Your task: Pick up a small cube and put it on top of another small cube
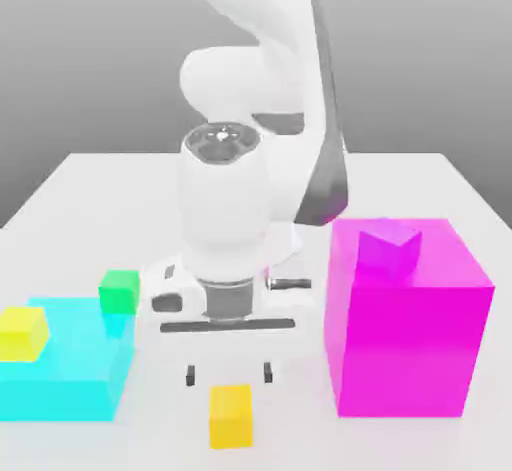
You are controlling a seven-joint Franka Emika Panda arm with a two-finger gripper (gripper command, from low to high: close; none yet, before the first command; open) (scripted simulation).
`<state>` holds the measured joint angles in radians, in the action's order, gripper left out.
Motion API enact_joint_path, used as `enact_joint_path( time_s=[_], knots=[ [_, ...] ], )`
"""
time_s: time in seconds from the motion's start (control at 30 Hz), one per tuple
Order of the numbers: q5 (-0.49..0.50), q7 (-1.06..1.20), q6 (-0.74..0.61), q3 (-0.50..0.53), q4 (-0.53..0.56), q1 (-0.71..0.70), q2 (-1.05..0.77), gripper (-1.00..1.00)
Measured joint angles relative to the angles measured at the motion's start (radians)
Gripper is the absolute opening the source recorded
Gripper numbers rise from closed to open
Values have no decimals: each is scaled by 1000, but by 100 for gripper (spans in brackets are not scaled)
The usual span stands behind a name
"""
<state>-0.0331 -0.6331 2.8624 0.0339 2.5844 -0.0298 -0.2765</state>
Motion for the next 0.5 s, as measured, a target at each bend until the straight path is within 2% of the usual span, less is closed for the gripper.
enact_joint_path(
  time_s=[0.07,0.1,0.33,0.5],
  knots=[
    [-5,4,59,-9,-13,-8,-72,0],
    [-6,5,73,-11,-16,-10,-91,-100],
    [-3,2,69,-12,-15,-11,-86,-100],
    [14,-10,-60,-2,15,-5,73,-100]
  ],
)
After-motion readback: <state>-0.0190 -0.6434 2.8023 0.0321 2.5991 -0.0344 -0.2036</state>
